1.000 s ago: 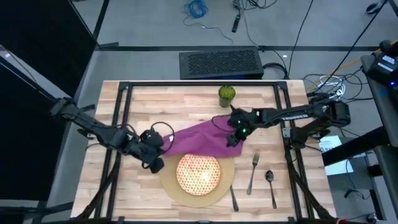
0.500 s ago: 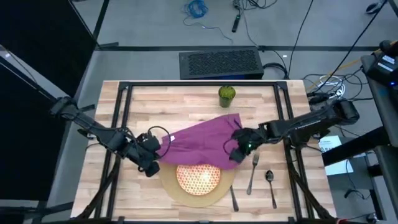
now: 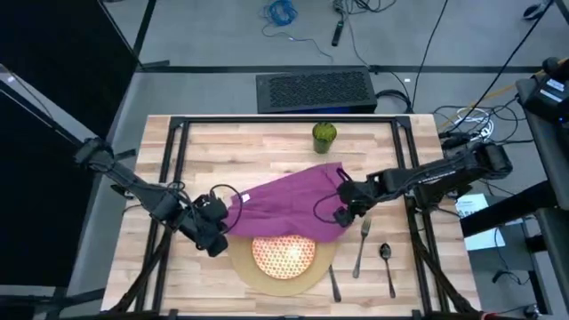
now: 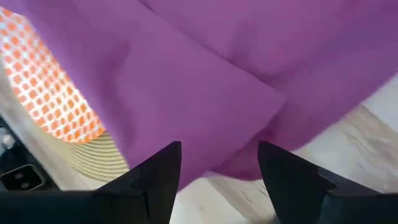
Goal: Set table place
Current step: Fold the purple table napkin
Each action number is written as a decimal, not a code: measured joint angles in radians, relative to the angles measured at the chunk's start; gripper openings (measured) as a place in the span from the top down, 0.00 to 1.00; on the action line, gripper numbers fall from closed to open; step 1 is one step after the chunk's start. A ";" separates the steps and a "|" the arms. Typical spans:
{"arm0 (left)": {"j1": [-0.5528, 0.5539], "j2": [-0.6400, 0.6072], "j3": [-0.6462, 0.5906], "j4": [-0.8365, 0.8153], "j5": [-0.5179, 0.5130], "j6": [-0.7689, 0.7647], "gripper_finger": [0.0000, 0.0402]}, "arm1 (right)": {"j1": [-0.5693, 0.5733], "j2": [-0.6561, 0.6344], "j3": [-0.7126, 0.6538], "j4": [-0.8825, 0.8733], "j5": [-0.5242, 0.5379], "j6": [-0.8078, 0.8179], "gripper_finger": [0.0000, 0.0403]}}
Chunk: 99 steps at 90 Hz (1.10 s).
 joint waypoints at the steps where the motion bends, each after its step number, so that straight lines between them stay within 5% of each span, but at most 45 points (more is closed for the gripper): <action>1: -0.001 0.002 0.000 0.000 0.000 0.000 1.00 | 0.000 0.003 0.000 -0.001 -0.003 0.000 0.50; 75: -0.026 0.045 0.000 0.000 0.000 0.001 1.00 | 0.002 0.159 0.000 0.154 -0.115 0.014 0.51; 99: -0.029 0.045 0.000 0.000 0.000 -0.001 1.00 | 0.002 0.198 0.000 0.208 -0.158 -0.037 0.70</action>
